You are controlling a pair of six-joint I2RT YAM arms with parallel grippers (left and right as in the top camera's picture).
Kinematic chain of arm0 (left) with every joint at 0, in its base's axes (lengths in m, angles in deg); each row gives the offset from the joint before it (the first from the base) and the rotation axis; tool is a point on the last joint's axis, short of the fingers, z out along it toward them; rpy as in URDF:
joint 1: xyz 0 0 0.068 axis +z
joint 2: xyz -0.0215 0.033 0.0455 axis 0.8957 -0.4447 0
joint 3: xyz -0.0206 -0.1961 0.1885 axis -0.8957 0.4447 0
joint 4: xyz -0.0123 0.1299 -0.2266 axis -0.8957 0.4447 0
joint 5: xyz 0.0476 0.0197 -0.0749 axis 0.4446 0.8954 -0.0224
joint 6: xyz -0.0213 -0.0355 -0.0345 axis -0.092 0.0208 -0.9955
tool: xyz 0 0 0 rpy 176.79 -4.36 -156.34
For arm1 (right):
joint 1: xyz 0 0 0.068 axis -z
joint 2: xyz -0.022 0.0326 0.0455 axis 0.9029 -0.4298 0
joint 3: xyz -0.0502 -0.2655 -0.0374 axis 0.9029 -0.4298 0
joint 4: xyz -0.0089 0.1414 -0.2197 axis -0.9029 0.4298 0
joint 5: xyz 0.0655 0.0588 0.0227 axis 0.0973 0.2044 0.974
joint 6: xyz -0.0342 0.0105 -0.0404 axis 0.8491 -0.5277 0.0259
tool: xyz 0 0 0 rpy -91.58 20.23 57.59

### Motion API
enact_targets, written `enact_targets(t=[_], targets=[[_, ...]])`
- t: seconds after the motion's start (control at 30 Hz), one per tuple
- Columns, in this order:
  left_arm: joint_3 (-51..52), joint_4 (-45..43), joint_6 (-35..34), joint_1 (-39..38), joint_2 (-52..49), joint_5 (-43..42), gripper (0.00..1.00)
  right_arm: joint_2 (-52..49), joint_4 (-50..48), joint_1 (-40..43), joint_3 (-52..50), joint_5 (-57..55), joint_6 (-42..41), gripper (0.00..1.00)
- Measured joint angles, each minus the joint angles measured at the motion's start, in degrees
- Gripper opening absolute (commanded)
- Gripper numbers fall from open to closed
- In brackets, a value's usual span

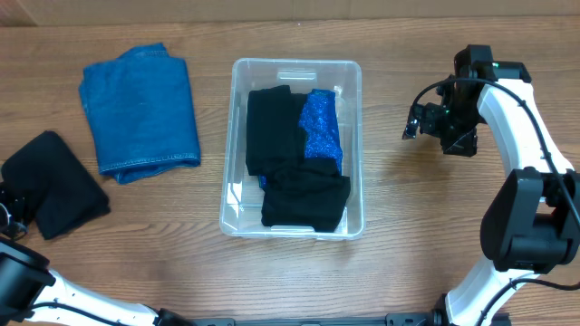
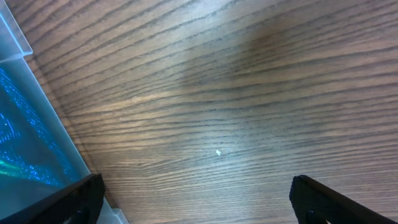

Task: Pack container
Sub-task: 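Grasp the black cloth on the left with the left gripper, then place the black cloth into the bin and press it down with the left gripper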

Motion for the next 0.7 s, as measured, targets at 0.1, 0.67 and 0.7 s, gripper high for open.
enact_targets(t=[0.1,0.67,0.7], targets=[[0.1,0.5,-1.1,-0.1,0.3,-5.0,0.04,0.0,0.6,0.0,0.0,0.0,0.0,1.00],[0.5,14.7,10.8,-68.7,43.4,-0.1,0.04,0.0,1.6,0.0,0.0,0.0,0.0,1.00],[0.5,17.1,15.7,-75.1,42.3,3.4,0.04,0.0,1.6,0.0,0.0,0.0,0.0,1.00]])
